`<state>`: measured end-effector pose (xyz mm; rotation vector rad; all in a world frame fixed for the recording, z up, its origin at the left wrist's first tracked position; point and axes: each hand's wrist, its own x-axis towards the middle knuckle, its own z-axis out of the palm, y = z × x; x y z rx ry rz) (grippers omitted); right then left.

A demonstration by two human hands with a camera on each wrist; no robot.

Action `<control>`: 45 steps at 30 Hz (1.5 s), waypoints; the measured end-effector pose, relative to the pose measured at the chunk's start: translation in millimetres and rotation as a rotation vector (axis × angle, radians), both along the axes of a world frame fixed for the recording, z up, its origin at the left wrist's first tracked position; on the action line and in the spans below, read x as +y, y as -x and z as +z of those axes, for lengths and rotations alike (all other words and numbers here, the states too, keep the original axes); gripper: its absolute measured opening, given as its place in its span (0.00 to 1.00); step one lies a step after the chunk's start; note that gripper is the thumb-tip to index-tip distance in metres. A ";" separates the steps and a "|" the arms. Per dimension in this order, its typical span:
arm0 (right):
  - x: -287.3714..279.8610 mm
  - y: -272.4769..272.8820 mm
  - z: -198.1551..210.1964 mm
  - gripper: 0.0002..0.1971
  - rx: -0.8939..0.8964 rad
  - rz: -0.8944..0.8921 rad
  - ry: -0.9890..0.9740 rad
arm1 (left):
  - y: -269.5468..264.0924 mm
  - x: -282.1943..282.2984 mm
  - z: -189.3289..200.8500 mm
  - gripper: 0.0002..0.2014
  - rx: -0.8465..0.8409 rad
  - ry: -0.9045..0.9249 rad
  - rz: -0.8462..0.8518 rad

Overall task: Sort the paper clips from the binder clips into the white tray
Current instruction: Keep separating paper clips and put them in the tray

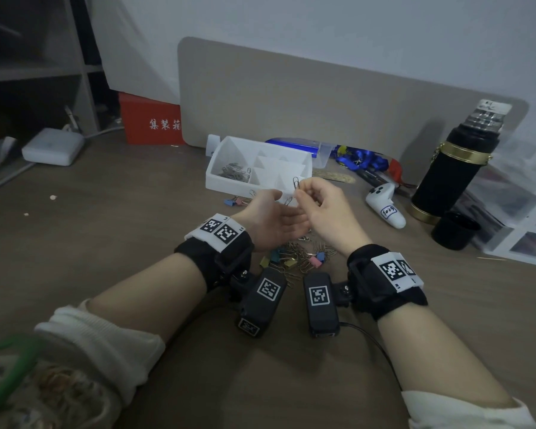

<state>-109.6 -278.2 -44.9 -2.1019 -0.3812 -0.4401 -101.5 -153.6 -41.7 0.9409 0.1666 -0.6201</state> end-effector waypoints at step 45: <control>-28.8 9.4 17.6 0.25 0.655 -0.277 0.726 | -5.9 6.7 -1.4 0.17 -0.027 -0.085 -0.038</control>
